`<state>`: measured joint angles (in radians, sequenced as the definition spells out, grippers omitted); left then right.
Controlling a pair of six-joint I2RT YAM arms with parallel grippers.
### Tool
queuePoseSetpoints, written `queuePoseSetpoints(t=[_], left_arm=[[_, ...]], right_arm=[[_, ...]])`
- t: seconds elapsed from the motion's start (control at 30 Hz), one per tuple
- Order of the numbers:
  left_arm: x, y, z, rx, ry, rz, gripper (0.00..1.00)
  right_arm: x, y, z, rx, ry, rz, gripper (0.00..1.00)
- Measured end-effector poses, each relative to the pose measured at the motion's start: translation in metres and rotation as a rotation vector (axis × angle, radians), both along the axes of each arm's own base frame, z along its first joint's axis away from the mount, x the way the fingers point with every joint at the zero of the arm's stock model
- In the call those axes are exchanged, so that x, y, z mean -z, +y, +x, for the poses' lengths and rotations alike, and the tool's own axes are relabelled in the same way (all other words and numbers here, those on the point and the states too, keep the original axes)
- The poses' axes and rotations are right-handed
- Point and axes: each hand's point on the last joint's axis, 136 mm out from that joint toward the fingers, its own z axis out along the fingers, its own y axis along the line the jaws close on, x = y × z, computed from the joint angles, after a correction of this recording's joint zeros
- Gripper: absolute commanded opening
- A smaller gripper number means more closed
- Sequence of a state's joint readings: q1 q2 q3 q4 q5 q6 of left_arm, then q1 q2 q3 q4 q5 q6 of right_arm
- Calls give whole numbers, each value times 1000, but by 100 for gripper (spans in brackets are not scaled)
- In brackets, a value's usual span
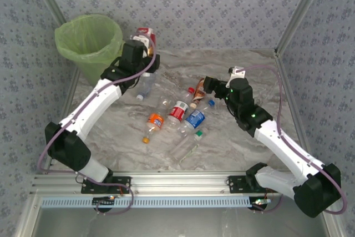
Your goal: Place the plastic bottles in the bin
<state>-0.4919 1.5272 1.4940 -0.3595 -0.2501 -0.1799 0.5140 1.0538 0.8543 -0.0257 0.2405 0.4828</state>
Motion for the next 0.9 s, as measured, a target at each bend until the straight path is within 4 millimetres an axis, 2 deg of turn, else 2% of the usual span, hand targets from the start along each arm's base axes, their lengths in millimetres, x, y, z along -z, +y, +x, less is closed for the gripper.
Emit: queuePoseSetpoints(t=[0.23,0.37,0.6,0.73,0.9], left_arm=[[-32,50,11,-122,-109,58,43],[-42,79,20,-174,-149,122,43],[-71,142,34,-284,-199,188,43],[-78,174,40,-348,-200,193,42],[-73,198,48,-383,-183,170,43]], right_arm=[[-6,-1,-3,2,-12,18,99],[-7,-2,-3,8,-14,25,99],[-6,-2,-3,16,-9,30,99],[-6,-2,-4,15,-7,35,99],[-13,-3,-8,14,-23,48,99]])
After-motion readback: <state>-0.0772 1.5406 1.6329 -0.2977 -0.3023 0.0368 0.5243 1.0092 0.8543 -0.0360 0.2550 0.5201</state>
